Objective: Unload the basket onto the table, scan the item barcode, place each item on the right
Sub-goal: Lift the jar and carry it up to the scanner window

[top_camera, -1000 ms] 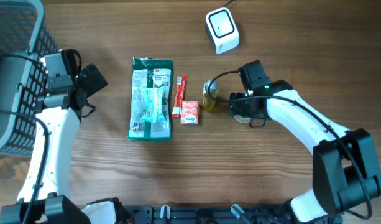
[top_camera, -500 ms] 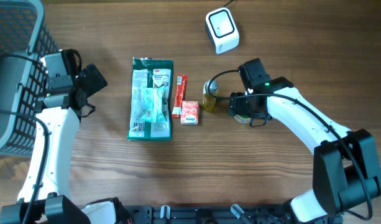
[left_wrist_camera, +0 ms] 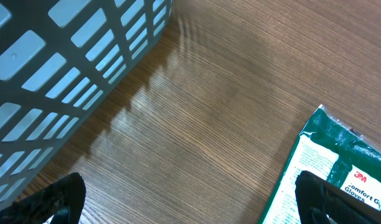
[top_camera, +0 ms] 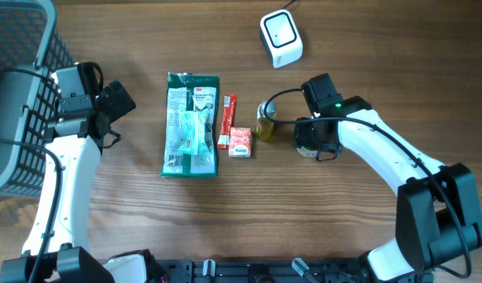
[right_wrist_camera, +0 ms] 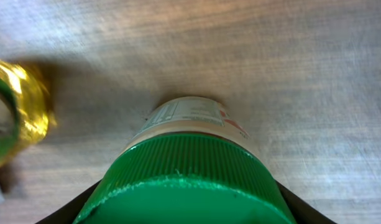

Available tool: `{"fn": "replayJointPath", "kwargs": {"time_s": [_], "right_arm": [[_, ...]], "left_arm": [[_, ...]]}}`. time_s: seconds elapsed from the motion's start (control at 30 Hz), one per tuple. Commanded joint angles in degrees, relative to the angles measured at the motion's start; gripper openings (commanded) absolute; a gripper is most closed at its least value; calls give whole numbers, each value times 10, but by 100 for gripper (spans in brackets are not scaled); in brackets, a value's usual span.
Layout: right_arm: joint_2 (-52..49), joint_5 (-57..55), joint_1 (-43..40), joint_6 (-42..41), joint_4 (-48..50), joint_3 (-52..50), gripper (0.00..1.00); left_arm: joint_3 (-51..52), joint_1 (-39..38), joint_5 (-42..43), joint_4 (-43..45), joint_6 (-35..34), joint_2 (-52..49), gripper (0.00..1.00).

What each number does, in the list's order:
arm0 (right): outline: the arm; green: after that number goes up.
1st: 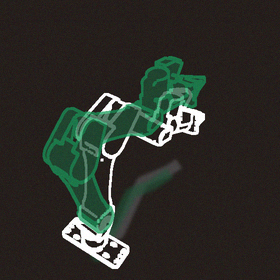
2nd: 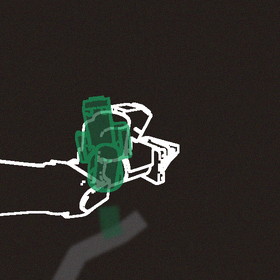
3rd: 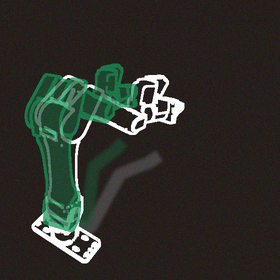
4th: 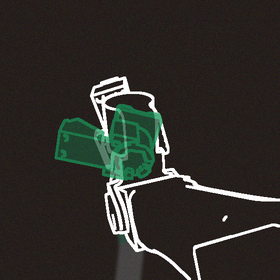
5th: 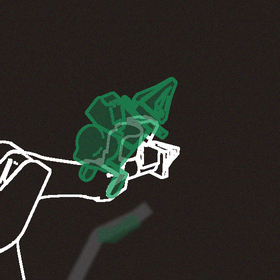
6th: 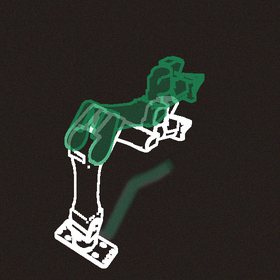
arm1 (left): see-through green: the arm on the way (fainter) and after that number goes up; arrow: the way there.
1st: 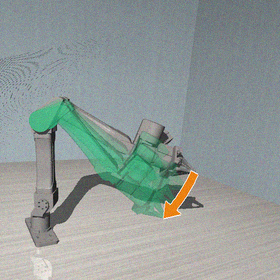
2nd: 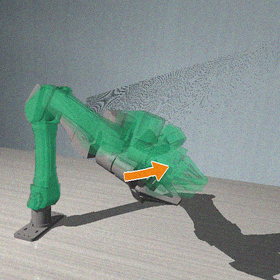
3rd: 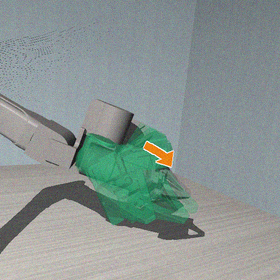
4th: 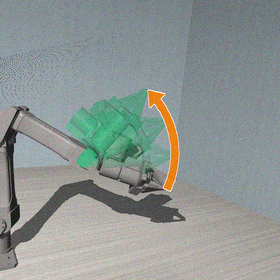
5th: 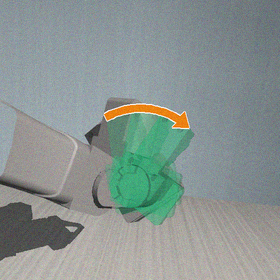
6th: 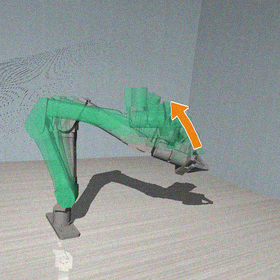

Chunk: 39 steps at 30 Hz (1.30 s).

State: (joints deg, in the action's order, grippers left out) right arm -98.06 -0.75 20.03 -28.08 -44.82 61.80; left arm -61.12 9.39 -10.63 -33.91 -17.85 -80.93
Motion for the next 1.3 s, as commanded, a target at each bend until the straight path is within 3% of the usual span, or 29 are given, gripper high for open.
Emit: {"fn": "replayJointPath", "kwargs": {"time_s": [0.0,0.1,0.17,0.33,0.4,0.53,0.67,1.27], "right_arm": [[10,9,-28,-2,-48,48,47],[25,57,-54,-1,-108,91,25],[33,110,-63,-2,-145,102,17],[35,233,-64,-4,-207,102,20],[35,304,-65,-5,-224,102,25],[35,438,-64,-4,-242,102,27],[35,502,-64,-6,-269,102,25],[35,561,-64,-56,-297,102,23]], "left_arm": [[-8,3,3,0,9,2,100],[-8,3,3,0,9,2,100],[-8,3,3,0,9,2,100],[-8,3,3,0,9,2,100],[-8,3,3,0,9,2,100],[-8,3,3,0,9,2,100],[-8,3,3,0,9,2,100],[-8,3,3,0,9,2,100]]}}
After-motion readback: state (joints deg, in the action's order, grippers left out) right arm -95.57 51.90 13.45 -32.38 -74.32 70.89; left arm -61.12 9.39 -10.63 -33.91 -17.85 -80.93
